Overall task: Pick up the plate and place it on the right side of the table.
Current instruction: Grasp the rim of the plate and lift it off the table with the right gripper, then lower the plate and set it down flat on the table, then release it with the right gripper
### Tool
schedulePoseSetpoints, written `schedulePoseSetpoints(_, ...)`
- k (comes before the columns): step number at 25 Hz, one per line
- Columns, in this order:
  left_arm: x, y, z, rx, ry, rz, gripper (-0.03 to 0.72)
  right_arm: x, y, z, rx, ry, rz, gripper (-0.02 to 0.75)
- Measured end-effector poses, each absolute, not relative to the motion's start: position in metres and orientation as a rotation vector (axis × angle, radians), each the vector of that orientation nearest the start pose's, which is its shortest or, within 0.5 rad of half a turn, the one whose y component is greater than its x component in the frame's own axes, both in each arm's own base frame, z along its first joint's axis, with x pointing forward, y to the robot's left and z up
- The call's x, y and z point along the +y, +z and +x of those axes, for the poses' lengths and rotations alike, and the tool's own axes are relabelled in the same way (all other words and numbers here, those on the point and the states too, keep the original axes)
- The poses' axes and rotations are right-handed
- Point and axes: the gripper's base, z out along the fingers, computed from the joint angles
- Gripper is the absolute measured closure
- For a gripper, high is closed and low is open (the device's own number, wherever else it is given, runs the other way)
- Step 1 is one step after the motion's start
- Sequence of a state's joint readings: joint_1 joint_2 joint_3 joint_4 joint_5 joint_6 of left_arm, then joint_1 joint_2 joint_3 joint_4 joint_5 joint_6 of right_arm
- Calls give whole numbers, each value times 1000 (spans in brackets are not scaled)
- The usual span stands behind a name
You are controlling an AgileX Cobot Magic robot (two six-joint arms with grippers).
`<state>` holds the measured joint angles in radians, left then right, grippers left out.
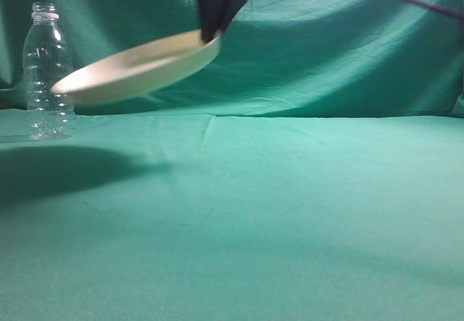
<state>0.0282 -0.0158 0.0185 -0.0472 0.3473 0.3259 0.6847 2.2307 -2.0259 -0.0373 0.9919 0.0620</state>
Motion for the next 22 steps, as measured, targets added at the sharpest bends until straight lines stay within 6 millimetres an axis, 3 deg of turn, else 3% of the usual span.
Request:
schedulePoseSetpoints(3, 0, 177, 53, 1822, 203, 243, 688, 278, 274, 392, 2546, 174, -752, 738)
schedulePoseSetpoints(6, 0, 177, 53, 1822, 203, 243, 688, 230, 310, 399, 2562, 139, -643, 738)
schedulePoseSetpoints(12, 0, 177, 53, 1822, 203, 243, 688, 129, 356, 397, 2581, 63, -406, 738)
schedulePoseSetpoints(16, 0, 177, 53, 1822, 203, 243, 688, 61, 354, 379, 2625, 0, -240, 738)
schedulePoseSetpoints(20, 0, 177, 53, 1822, 203, 243, 688, 11, 322, 361, 2696, -20, -95, 738)
schedulePoseSetpoints(22, 0, 177, 53, 1822, 203, 243, 688, -4, 302, 355, 2728, -9, -48, 738)
